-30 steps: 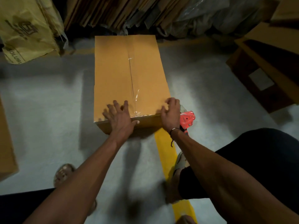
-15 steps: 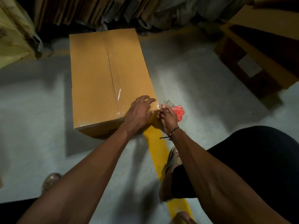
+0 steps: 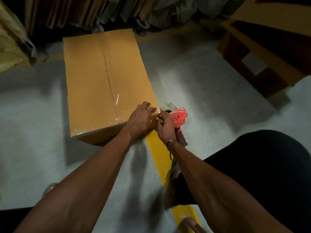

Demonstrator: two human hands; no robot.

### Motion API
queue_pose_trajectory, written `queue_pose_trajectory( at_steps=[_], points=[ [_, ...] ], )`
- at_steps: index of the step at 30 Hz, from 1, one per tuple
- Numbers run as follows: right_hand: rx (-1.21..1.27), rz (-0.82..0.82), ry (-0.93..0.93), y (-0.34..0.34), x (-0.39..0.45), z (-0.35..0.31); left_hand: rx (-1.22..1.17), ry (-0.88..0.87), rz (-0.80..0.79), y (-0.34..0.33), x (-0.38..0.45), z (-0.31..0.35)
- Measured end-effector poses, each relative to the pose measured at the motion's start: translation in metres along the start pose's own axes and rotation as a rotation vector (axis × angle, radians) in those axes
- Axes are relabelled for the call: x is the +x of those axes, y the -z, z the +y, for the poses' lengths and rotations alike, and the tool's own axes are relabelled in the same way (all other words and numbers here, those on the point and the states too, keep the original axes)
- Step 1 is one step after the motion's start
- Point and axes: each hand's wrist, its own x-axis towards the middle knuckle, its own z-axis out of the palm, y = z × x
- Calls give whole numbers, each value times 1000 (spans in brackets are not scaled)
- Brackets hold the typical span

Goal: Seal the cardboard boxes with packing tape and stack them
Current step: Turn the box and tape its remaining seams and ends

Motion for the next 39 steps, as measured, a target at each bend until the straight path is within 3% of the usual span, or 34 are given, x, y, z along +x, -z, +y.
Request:
queue_pose_trajectory(
  at_steps=[5, 9, 12, 14, 17, 20, 29, 39],
  points=[
    [189, -28, -107, -4, -5, -4, -15, 16, -24, 1, 1, 1],
    [158, -108, -109, -1, 1, 3, -7, 22, -50, 4, 1, 3],
    [90, -219, -222, -8, 0, -5, -12, 15, -59, 5, -1, 5],
    [95, -173, -290, -14, -4, -17, -7, 7, -58, 5, -2, 5],
    [287, 48, -347, -15, -6, -21, -9, 18, -45, 5, -1, 3],
    [322, 107, -277, -7, -9, -10, -9, 15, -56, 8, 0, 2],
    [-47, 106, -24, 18, 8, -3, -16, 16, -60, 8, -3, 4],
    [-85, 17, -75, 24, 17, 0, -12, 30, -77, 9, -2, 5]
  ],
)
